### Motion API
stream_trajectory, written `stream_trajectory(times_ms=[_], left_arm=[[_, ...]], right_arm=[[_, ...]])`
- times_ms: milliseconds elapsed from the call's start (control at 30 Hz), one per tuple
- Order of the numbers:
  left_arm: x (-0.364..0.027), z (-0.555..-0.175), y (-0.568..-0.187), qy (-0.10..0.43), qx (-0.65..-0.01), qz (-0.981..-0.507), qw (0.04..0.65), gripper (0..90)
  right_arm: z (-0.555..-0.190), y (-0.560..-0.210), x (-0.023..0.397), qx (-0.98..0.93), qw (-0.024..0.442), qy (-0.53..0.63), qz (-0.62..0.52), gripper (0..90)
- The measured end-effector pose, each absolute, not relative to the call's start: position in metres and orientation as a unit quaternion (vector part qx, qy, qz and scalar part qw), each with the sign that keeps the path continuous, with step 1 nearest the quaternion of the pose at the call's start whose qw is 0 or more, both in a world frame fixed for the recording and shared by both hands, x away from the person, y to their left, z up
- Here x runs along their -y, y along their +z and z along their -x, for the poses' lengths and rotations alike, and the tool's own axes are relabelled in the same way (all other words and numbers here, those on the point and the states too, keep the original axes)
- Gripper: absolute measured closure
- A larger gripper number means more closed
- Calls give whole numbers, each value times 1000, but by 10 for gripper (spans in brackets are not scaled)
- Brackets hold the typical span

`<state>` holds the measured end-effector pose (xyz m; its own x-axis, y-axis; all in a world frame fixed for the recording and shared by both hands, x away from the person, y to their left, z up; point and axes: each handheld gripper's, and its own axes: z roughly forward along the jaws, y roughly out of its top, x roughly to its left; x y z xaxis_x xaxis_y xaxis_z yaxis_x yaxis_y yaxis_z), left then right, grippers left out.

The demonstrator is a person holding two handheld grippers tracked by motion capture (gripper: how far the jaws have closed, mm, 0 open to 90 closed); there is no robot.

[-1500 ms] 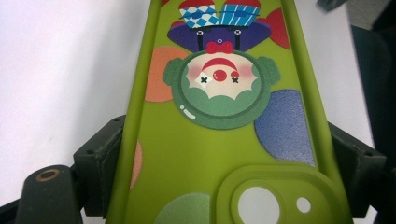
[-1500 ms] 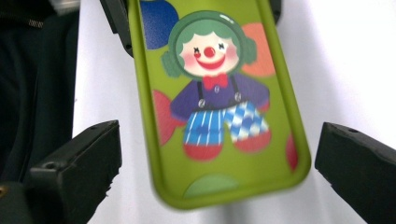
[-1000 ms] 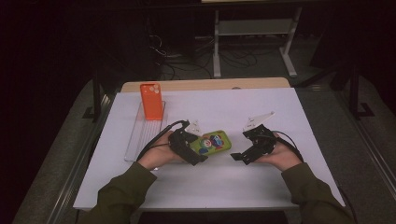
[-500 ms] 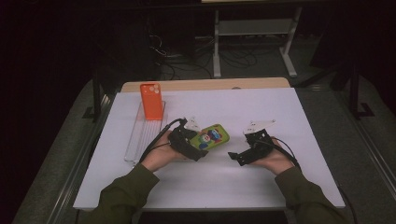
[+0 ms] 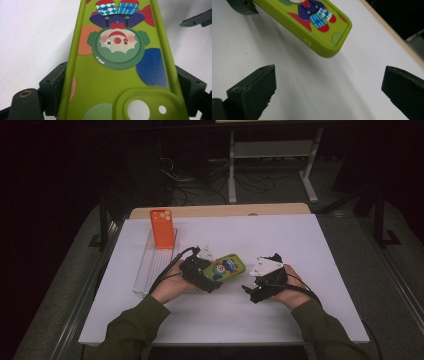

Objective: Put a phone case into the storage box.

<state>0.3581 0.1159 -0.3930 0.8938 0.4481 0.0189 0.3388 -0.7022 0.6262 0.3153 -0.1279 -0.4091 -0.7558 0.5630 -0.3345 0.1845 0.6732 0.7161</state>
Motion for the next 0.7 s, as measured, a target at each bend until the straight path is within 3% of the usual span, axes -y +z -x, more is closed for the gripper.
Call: stream_trajectory(times_ms=[700], left_arm=[[-113,-356,-393,77,-223,-914,329,153]], right_arm=[[-301,-419,110,-868,426,249,-53,0]])
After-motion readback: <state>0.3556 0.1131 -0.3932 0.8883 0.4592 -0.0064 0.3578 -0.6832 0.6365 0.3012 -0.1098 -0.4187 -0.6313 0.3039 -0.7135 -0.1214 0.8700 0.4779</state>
